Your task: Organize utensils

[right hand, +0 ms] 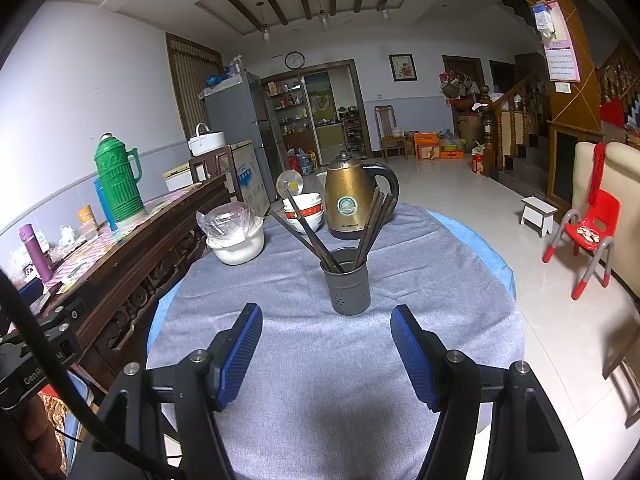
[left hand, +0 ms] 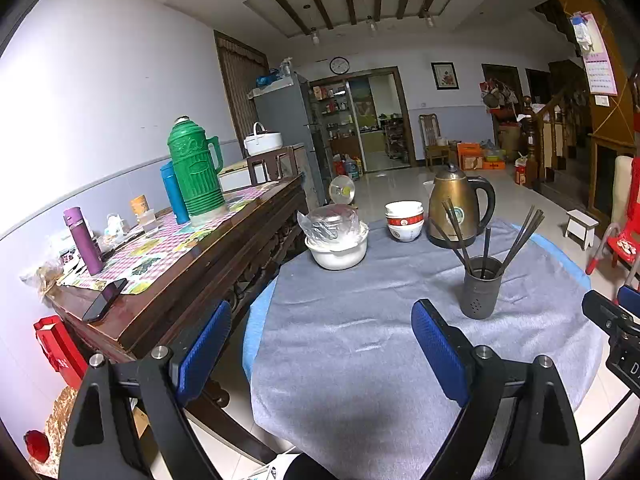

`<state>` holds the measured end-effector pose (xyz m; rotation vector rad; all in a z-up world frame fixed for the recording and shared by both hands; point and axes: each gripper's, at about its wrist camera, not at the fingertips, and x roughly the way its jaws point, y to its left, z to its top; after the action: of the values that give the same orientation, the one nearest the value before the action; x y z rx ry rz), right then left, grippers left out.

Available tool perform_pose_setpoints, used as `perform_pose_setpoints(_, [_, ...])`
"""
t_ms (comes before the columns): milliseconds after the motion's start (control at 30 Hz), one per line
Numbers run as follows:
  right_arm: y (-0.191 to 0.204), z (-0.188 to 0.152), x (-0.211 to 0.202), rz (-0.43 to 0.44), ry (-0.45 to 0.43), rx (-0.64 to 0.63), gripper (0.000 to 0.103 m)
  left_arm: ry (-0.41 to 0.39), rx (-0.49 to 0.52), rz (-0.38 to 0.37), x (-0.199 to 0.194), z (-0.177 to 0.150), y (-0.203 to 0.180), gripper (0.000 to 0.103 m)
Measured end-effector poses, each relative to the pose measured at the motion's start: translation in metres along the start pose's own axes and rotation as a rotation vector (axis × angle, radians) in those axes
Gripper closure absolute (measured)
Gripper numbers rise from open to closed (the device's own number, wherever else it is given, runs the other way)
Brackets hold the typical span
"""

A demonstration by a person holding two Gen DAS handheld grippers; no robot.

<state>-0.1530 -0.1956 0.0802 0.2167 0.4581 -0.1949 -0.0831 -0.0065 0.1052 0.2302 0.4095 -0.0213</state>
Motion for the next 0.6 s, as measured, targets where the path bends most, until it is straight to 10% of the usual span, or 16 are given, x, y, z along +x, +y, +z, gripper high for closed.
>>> perform_pose_setpoints(600, [0.0031,-0.0017,-0.0020,-0.003,-0.002,-0.011,0.033,-0.001,-0.011,0.009,-0.0033,0.0003,0.0023,0.011])
